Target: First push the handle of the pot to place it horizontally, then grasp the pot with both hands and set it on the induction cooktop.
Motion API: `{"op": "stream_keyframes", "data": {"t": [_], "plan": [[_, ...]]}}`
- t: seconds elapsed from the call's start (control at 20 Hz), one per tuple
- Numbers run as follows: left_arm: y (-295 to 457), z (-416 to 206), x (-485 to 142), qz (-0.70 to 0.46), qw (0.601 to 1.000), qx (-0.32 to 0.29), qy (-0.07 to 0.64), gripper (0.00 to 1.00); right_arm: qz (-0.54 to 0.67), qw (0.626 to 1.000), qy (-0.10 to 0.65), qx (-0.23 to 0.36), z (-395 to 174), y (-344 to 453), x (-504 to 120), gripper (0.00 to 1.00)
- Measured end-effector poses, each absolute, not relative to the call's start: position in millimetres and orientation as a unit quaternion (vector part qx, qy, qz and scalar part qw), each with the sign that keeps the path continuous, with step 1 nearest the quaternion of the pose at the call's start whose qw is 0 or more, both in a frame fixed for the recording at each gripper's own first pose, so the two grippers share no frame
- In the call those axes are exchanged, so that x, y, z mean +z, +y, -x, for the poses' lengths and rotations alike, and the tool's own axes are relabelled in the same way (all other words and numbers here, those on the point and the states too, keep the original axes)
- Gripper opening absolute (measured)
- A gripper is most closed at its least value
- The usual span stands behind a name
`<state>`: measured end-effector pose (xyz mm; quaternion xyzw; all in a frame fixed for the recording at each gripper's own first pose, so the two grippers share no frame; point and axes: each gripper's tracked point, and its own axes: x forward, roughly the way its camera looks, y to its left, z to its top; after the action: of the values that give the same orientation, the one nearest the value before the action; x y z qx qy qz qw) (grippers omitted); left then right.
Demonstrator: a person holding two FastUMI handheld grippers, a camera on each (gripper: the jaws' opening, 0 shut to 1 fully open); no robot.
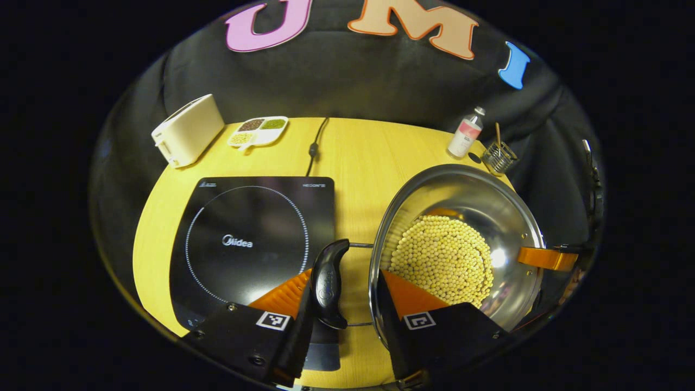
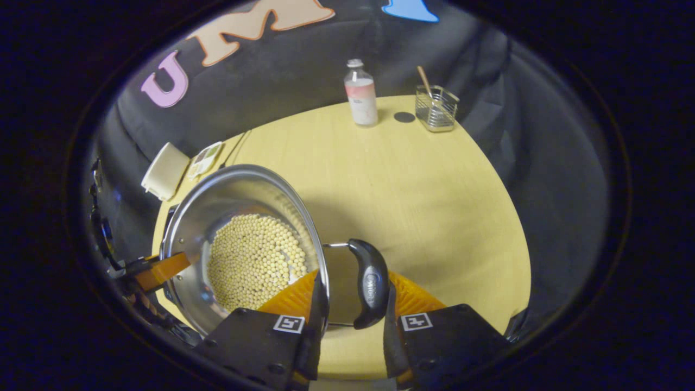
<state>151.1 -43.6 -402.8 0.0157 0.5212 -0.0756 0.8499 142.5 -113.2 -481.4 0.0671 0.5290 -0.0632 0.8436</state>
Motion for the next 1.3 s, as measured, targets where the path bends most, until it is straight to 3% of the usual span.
{"op": "stream_keyframes", "data": {"t": [0.35,0.4,0.45,0.5,0.55,0.65,0.7,0.75,0.8,1.25,1.3], "plan": [[10.8,-151.4,-376.7,-0.036,0.858,-0.046,0.511,0.61,-0.091,0.842,0.532,-0.028,-148.9,-114.3,-490.1,0.42],[19.4,-154.9,-374.8,-0.038,0.859,-0.048,0.508,0.61,-0.089,0.843,0.529,-0.028,-151.3,-113.8,-491.1,0.49],[28.5,-158.3,-373.6,-0.037,0.86,-0.05,0.506,0.61,-0.085,0.845,0.528,-0.028,-150.2,-112.2,-491.6,0.41],[39.5,-159.8,-374.6,-0.033,0.86,-0.048,0.508,0.63,-0.085,0.845,0.527,-0.03,-147.7,-110.9,-492.8,0.41],[51.2,-161.3,-376.0,-0.029,0.859,-0.047,0.51,0.61,-0.087,0.845,0.527,-0.035,-147.7,-110.6,-492.3,0.49],[76.5,-167.6,-379.5,-0.031,0.856,-0.054,0.513,0.61,-0.083,0.844,0.529,-0.044,-145.2,-112.9,-486.4,0.49],[88.7,-171.2,-381.0,-0.032,0.856,-0.061,0.512,0.61,-0.081,0.843,0.529,-0.047,-143.4,-113.8,-484.1,0.42],[101.0,-176.2,-383.6,-0.033,0.856,-0.067,0.511,0.61,-0.08,0.843,0.53,-0.051,-144.0,-114.3,-486.1,0.42],[113.0,-180.4,-386.9,-0.036,0.855,-0.072,0.513,0.63,-0.082,0.842,0.529,-0.058,-143.8,-114.9,-487.4,0.49],[184.9,-218.2,-408.2,-0.054,0.852,-0.099,0.511,0.61,-0.084,0.834,0.538,-0.093,-135.6,-113.8,-477.5,0.49],[189.5,-223.4,-410.3,-0.063,0.852,-0.103,0.509,0.62,-0.086,0.831,0.541,-0.094,-134.1,-114.4,-476.7,0.42]]}}
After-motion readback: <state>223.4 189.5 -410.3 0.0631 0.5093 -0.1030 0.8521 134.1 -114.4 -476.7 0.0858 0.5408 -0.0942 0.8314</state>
